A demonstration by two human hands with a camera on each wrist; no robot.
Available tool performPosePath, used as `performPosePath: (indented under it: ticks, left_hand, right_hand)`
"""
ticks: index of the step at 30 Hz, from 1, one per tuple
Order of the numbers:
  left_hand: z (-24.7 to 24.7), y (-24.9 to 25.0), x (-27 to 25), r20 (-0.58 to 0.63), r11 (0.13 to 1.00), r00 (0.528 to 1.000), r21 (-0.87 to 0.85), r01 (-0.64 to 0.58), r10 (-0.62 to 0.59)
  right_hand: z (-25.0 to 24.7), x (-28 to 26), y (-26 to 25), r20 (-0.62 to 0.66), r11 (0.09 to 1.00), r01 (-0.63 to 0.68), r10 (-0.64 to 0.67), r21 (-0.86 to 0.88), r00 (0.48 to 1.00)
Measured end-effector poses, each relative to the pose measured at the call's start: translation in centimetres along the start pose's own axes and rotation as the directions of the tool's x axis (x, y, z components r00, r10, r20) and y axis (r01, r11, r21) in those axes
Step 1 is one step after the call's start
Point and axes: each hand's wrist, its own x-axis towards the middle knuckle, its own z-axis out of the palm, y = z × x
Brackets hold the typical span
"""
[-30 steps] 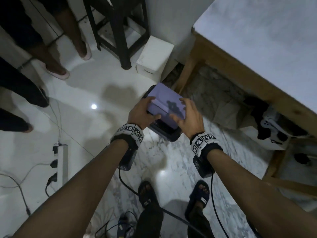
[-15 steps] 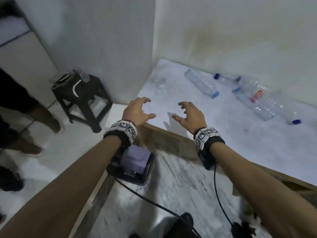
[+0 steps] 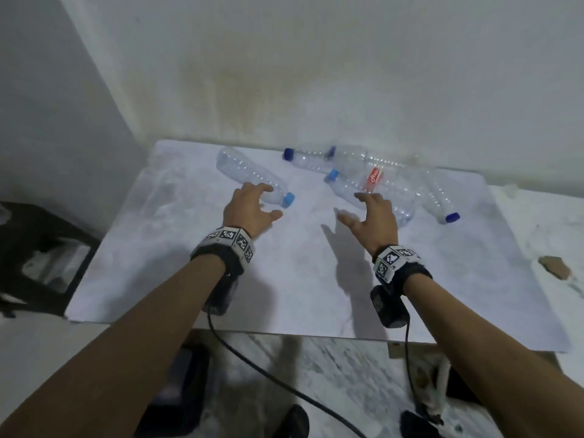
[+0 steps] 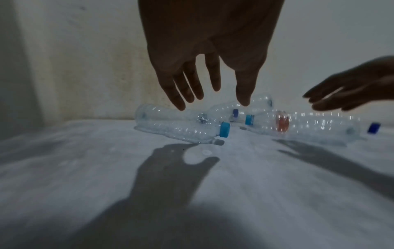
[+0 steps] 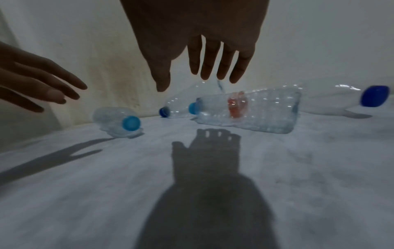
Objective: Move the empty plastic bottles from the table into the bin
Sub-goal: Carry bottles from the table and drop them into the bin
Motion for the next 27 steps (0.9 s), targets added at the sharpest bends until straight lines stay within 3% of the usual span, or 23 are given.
performPosePath:
  ticks: [5, 9, 12, 20, 27]
  left_hand:
    - [1.8, 0.3, 5.6, 0.123, 0.939, 0.981, 0.292, -0.179, 0.149]
    - [1.9, -0.3, 8.8, 0.205, 0.852, 0.966, 0.465, -0.238, 0.158]
    - [2.1, -1.0, 10.6, 0.322, 0.778, 0.942, 0.565, -0.273, 0.096]
    - [2.7, -1.8, 11.8, 0.319, 0.729, 0.932, 0.595, -0.338, 0.172]
    - [1.2, -1.3, 10.2, 0.287, 0.725, 0.900, 0.534, -0.435, 0.329]
  right_hand:
    - [-0.8, 3.5, 5.8, -0.052, 0.991, -0.091, 0.086, -0.096, 0.995]
    - [-0.8, 4.6, 8.5, -0.060, 0.985, -0.136, 0.131, -0.109, 0.990]
    - [-0.2, 4.9, 9.4, -0.005, 0.978, -0.171, 0.172, -0.118, 0.985]
    - [1.2, 4.1, 8.4, 0.039, 0.964, -0.199, 0.209, -0.178, 0.977]
    - [2.0, 0.6, 4.0, 0.026, 0.965, -0.243, 0.246, -0.098, 0.969]
